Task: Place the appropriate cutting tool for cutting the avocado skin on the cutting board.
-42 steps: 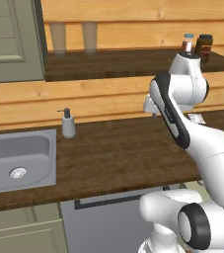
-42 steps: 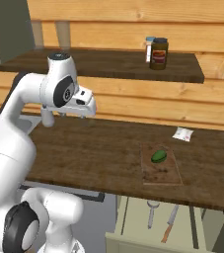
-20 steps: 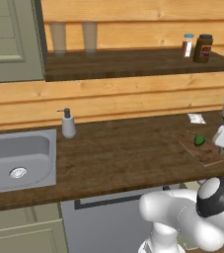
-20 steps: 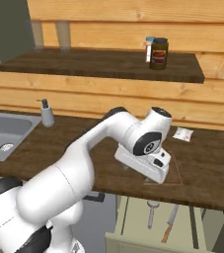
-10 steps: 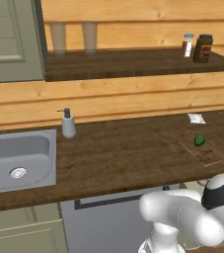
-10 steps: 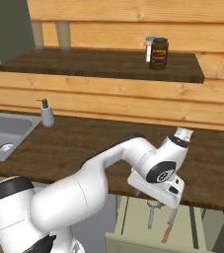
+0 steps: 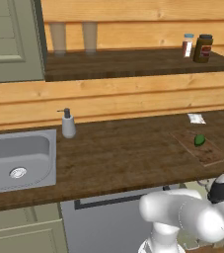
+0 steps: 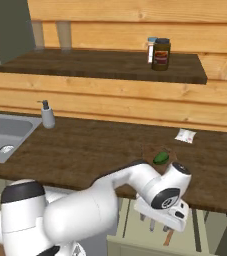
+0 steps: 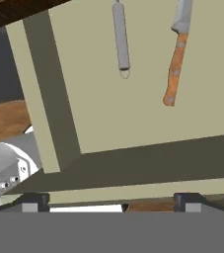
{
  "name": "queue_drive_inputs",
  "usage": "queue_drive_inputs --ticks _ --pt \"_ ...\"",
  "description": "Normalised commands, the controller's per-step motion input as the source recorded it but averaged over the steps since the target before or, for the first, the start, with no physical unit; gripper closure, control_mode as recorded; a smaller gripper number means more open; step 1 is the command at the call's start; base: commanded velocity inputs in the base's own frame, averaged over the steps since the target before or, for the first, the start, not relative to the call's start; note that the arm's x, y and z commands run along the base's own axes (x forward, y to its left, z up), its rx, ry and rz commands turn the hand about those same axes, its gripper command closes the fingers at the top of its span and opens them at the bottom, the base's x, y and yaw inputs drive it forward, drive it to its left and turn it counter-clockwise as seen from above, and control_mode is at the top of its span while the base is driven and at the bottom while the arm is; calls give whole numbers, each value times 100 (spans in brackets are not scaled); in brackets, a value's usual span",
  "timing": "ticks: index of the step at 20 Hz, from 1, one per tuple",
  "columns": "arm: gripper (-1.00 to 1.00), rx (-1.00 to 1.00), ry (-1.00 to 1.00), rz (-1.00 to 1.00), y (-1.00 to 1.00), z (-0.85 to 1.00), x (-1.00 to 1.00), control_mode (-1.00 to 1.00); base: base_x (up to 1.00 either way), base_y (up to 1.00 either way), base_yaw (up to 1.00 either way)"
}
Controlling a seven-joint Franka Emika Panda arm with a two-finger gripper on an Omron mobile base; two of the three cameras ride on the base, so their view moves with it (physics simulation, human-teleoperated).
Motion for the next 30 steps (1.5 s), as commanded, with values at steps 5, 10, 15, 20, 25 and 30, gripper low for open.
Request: queue_drive_inputs --ticks 5,10,15,20,25,30 --pt "-100 1 2 7 -19 -58 10 -100 0 0 0" --pt "-100 7 0 8 -27 -58 9 -100 0 0 0" --pt "-100 4 0 8 -10 -53 1 -100 0 0 0" --pt "-100 0 14 6 0 -17 -6 -100 0 0 0" --pt "-100 0 28 1 0 0 -31 -100 0 0 0" --pt "-100 0 23 0 0 0 -65 -100 0 0 0"
